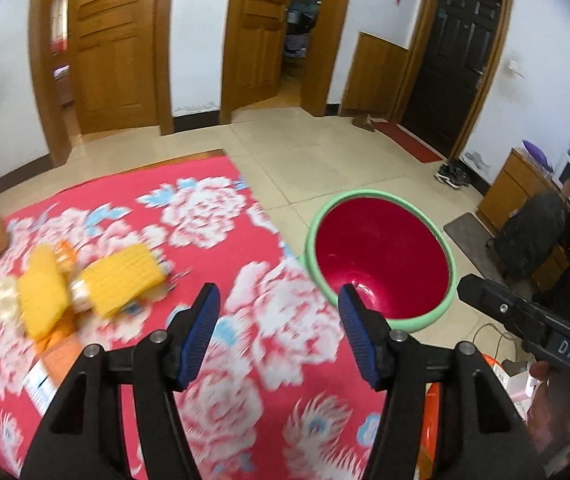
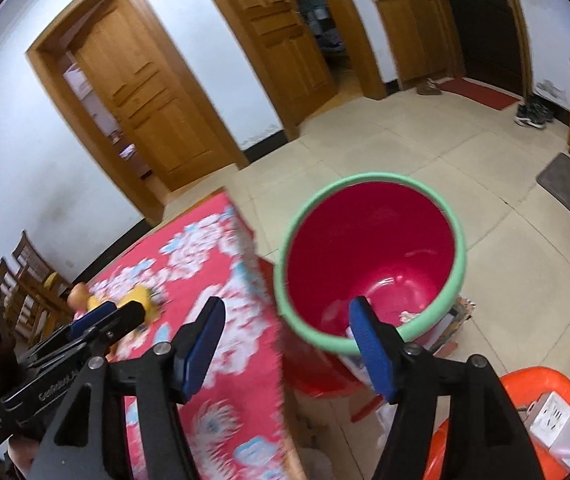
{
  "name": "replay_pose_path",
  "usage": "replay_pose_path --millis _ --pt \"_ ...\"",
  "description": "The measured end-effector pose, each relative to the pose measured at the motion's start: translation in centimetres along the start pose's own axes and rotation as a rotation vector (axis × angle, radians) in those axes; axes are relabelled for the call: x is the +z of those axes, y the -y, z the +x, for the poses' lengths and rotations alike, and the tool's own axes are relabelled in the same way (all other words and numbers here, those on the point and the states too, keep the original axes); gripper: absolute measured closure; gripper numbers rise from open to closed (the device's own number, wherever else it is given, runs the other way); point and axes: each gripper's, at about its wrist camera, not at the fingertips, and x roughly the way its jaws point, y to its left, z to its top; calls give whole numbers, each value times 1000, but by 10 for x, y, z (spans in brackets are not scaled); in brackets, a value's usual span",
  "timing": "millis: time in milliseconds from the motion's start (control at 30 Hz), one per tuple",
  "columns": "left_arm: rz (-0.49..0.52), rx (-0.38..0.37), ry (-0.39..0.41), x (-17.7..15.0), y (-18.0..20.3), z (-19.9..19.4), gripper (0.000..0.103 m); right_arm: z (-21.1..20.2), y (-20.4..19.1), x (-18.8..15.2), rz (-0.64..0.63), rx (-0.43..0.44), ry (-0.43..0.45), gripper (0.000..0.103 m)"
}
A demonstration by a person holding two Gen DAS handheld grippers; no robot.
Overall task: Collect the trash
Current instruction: 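Move both tools back over the table toward the remaining trash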
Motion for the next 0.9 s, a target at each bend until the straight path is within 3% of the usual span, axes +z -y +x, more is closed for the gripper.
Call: replay_pose_path --millis 167,500,900 --pt "-42 19 0 -19 -28 -30 41 -7 -37 -17 -57 78 -37 35" --pt "-166 157 -15 -51 -106 -60 41 -1 -97 -47 -147 150 -91 34" --pt "-249 313 -13 -47 -203 -67 41 42 -149 -56 -205 190 -173 33"
